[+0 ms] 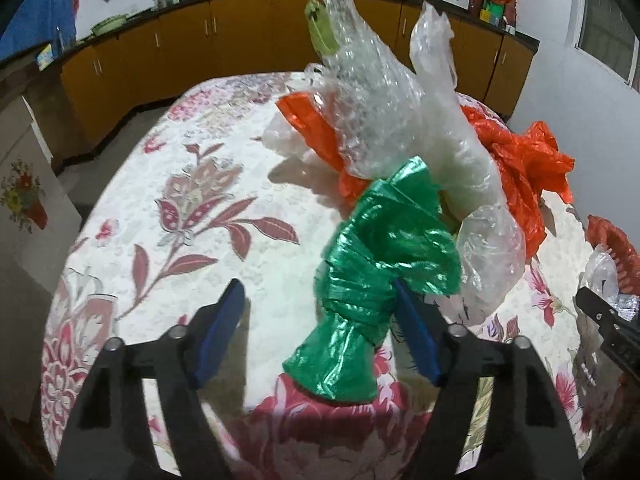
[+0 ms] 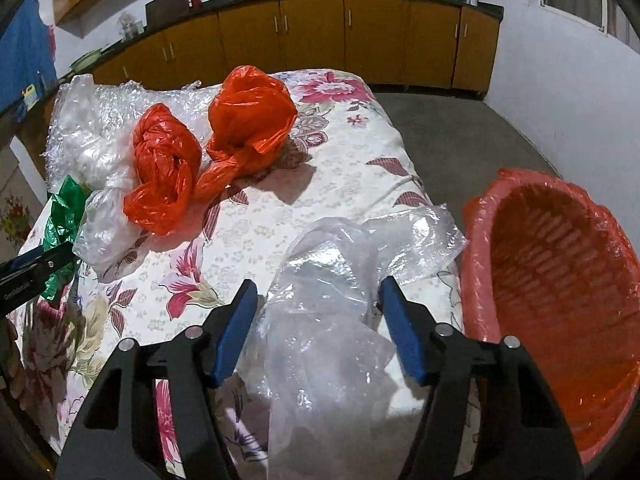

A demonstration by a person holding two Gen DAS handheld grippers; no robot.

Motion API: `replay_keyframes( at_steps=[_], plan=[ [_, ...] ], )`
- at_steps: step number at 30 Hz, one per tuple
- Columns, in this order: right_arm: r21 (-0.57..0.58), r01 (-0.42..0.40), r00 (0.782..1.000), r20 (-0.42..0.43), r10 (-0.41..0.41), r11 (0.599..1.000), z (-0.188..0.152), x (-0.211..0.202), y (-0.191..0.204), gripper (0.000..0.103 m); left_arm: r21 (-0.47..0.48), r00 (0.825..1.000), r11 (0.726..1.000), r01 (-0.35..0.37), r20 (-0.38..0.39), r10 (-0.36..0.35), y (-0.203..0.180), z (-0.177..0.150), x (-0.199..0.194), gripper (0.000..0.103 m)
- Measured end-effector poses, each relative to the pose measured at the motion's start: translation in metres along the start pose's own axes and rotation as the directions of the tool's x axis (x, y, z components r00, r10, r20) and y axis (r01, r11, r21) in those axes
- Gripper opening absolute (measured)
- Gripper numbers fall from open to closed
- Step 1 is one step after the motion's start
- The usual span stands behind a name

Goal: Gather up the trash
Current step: 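Grasp the clear plastic bag with the right gripper while the left grasps the green bag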

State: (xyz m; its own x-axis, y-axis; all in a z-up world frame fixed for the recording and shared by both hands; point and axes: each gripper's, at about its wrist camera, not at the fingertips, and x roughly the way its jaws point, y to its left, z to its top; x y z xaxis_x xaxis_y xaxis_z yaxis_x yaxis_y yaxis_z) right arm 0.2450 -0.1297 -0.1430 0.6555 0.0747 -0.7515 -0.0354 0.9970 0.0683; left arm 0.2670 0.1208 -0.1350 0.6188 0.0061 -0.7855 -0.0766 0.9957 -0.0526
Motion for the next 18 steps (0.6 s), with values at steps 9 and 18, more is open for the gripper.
replay_keyframes(
  at_steps=[9,18],
  plan=[
    [-0.023,0.026,0.999,0.019,-0.025,0.999,0.003,0.006,0.003,0.055,-0.017,1.0,0.999,0.029,-0.004,-0.029,0.001,0.003,0.007,0.058],
    [0.009,0.01,0.999,0.04,-0.01,1.0,0.005,0.007,-0.005,0.033,-0.027,0.999,0.999,0.037,0.008,-0.037,0.006,0.006,0.012,0.033]
  ],
)
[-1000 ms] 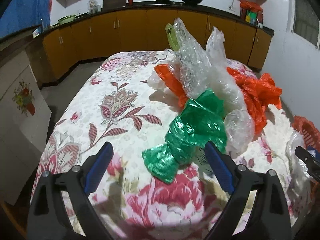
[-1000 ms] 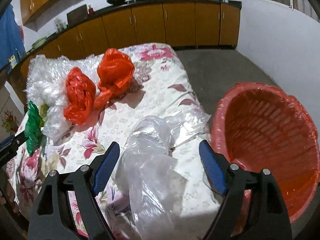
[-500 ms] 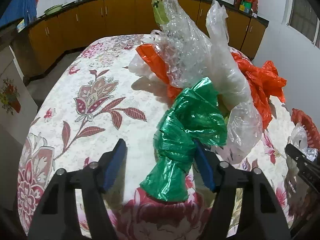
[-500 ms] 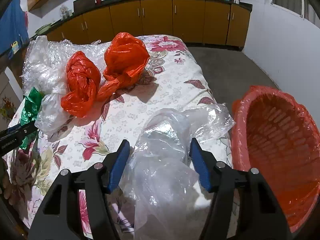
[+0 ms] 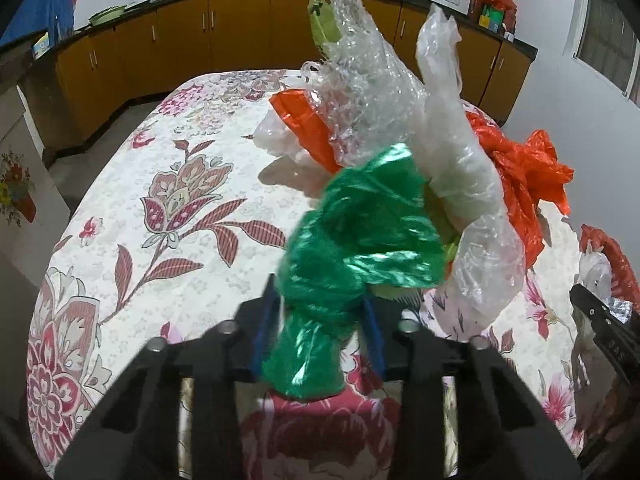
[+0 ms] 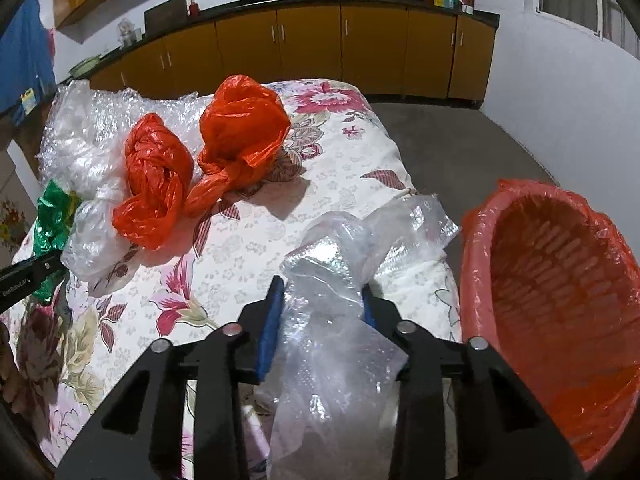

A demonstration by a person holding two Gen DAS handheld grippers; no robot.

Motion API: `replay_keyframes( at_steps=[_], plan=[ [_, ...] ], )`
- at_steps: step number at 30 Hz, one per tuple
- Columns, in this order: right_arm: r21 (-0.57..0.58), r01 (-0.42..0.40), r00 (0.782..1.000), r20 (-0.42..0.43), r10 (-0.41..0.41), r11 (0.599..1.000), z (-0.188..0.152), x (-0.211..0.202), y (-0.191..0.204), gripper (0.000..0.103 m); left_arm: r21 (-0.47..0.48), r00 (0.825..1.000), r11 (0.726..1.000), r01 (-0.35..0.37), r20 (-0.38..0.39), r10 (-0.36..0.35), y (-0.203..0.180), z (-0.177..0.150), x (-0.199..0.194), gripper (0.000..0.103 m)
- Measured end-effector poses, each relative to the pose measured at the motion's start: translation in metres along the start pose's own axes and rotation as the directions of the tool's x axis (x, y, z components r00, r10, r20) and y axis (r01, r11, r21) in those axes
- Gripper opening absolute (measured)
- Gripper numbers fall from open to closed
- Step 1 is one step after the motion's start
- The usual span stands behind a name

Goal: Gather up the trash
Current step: 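Grasp the clear plastic bag with the right gripper while the left grasps the green bag, then carry both bags over the wastebasket and open both grippers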

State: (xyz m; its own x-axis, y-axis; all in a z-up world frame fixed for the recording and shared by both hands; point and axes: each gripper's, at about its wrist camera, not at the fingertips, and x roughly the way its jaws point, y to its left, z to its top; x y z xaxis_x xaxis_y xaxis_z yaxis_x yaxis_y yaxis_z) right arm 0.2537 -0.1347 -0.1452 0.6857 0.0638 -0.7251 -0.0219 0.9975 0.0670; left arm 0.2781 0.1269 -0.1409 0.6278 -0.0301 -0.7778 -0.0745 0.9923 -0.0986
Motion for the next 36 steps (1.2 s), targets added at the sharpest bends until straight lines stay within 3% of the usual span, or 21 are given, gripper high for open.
replay_keyframes(
  at_steps=[7,21,29,36],
  plan=[
    [0.01,-0.023,1.0,0.013,0.022,1.0,-0.005,-0.007,-0.003,0.027,-0.015,1.0,1.0,0.009,0.017,-0.009,0.003,-0.005,-0.009,0.031],
    [0.044,-0.091,0.992,0.096,0.086,0.995,-0.012,-0.047,-0.01,0.026,-0.053,0.997,0.997,0.051,0.057,-0.048,0.008,-0.016,-0.047,0.031],
    [0.048,-0.089,0.983,0.163,0.08,0.995,-0.011,-0.08,-0.018,0.026,-0.01,0.991,0.994,0.11,0.082,-0.109,-0.017,-0.018,-0.07,0.031],
    [0.045,-0.024,0.977,0.214,0.014,0.999,-0.014,-0.105,-0.037,0.026,0.061,0.979,0.983,0.175,0.092,-0.18,-0.058,-0.018,-0.083,0.031]
  ],
)
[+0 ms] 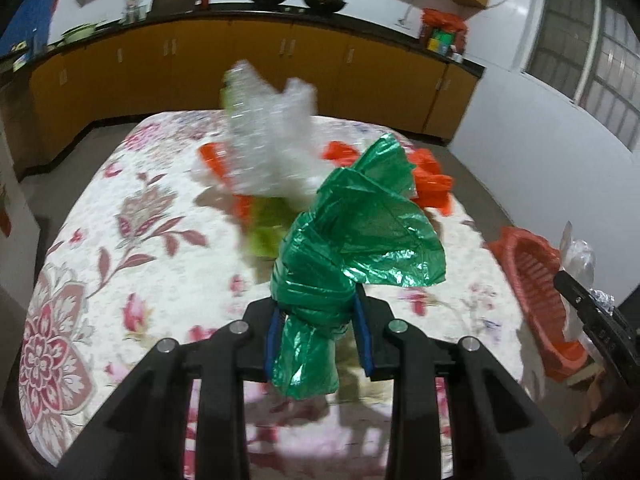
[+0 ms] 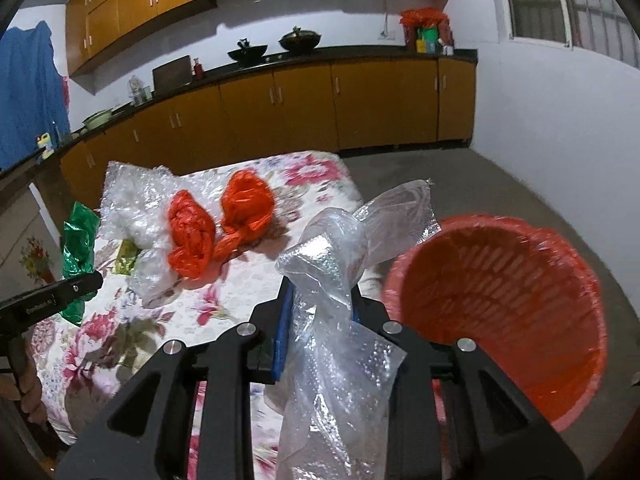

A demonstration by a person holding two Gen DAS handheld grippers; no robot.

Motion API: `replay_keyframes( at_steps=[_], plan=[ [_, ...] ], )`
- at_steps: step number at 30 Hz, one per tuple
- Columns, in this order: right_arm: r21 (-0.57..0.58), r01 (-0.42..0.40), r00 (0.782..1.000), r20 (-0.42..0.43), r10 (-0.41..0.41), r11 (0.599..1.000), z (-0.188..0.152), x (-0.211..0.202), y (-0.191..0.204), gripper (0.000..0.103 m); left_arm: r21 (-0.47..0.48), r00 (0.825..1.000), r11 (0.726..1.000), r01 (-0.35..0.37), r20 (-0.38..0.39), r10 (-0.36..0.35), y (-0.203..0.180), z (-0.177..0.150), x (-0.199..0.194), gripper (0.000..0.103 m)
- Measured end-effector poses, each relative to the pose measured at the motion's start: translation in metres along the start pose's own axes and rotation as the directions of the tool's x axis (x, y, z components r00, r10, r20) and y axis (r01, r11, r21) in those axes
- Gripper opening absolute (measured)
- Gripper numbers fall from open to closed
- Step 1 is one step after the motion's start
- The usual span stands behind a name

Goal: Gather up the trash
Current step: 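Carry both bags over the wastebasket and open both grippers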

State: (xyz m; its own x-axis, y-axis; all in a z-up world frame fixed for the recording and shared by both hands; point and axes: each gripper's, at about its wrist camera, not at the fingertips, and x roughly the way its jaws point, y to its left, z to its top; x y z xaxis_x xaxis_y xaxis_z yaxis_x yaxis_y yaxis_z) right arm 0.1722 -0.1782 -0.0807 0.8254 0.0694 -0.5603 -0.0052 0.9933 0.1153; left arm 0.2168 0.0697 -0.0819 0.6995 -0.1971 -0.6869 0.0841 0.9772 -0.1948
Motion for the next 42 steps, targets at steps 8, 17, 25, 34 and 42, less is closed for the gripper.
replay_keyframes(
  at_steps=[8,17,25,34,42],
  plan=[
    [0.027,0.061,0.998,0.023,-0.062,0.998,-0.002,-0.018,-0.029,0.026,0.069,0.997,0.995,0.071,-0.004,-0.071,-0.045,-0.001,0.001,0.031],
    [0.063,0.095,0.995,0.028,-0.097,0.993,-0.006,-0.027,-0.049,0.026,0.118,0.994,0.987,0.108,-0.015,-0.106,-0.074,-0.004,0.003,0.031],
    [0.084,0.116,0.992,0.034,-0.119,0.99,-0.006,-0.033,-0.065,0.026,0.138,0.99,0.98,0.143,-0.031,-0.14,-0.098,-0.002,0.008,0.031],
    [0.111,0.148,0.986,0.056,-0.155,0.983,0.001,-0.047,-0.089,0.026,0.181,0.967,0.95,0.255,-0.062,-0.247,-0.16,0.006,0.022,0.031],
    [0.145,0.166,0.983,0.061,-0.176,0.976,0.004,-0.051,-0.114,0.026,0.234,0.95,0.922,0.31,-0.101,-0.294,-0.209,0.005,0.039,0.031]
  ],
)
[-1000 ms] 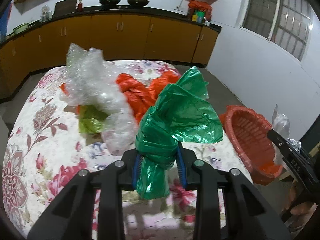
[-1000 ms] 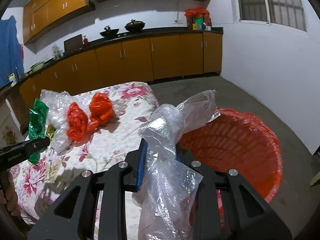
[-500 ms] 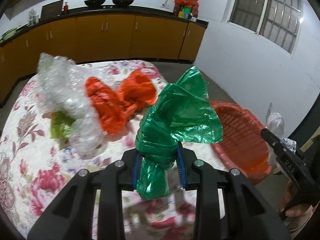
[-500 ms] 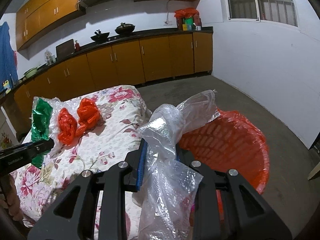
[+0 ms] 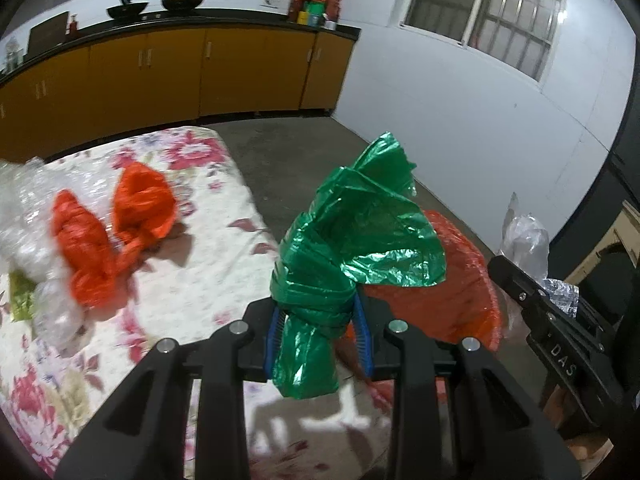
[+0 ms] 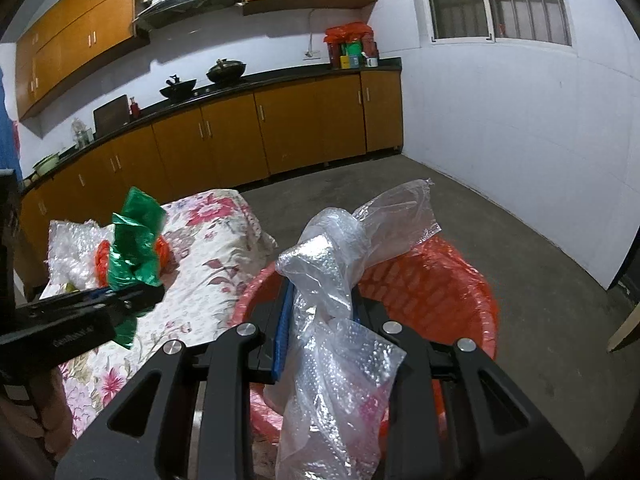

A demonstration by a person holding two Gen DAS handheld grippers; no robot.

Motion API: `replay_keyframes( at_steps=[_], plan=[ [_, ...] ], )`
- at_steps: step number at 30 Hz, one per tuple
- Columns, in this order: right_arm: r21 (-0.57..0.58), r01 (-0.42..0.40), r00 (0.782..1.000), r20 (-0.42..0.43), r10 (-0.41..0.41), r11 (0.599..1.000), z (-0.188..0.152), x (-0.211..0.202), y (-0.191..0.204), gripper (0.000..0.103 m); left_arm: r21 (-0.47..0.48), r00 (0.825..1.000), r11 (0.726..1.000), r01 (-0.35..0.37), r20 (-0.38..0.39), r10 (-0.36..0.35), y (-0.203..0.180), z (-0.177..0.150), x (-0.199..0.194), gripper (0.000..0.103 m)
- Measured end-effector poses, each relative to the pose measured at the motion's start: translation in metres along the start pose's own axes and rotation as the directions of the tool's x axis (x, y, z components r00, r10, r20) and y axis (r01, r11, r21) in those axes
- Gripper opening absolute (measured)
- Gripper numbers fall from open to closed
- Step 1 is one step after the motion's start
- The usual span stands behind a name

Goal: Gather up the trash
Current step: 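Carry both bags over the wastebasket and open both grippers, then move both grippers back over the table toward the red bags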

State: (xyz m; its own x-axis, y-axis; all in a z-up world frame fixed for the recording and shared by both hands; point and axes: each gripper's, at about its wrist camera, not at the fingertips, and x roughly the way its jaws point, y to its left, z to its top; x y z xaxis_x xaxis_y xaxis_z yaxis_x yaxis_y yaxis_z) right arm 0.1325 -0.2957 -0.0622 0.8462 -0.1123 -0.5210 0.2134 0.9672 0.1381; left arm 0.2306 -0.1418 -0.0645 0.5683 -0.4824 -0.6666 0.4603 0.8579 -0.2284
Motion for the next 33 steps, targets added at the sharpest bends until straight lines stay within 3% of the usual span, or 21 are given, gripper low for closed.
replay_keyframes(
  at_steps=[13,22,27,33],
  plan=[
    [0.068,-0.021,1.0,0.021,0.02,0.997,0.015,0.005,-0.027,0.027,0.03,0.997,0.998,0.056,-0.059,-0.054,-0.038,0.013,0.042,0.031],
    [0.127,-0.066,0.997,0.035,0.062,0.99,0.024,0.01,-0.044,0.044,0.031,0.992,0.996,0.081,-0.095,-0.077,-0.045,0.01,0.062,0.055],
    [0.139,-0.045,0.999,0.035,0.041,0.989,0.021,0.007,-0.049,0.05,0.017,0.994,0.999,0.038,-0.104,-0.036,-0.031,0.004,0.062,0.06],
    [0.079,0.016,0.999,0.045,-0.02,0.997,0.016,0.0,-0.041,0.067,0.027,0.993,0.994,-0.104,-0.047,0.106,-0.005,-0.006,0.036,0.075]
  ],
)
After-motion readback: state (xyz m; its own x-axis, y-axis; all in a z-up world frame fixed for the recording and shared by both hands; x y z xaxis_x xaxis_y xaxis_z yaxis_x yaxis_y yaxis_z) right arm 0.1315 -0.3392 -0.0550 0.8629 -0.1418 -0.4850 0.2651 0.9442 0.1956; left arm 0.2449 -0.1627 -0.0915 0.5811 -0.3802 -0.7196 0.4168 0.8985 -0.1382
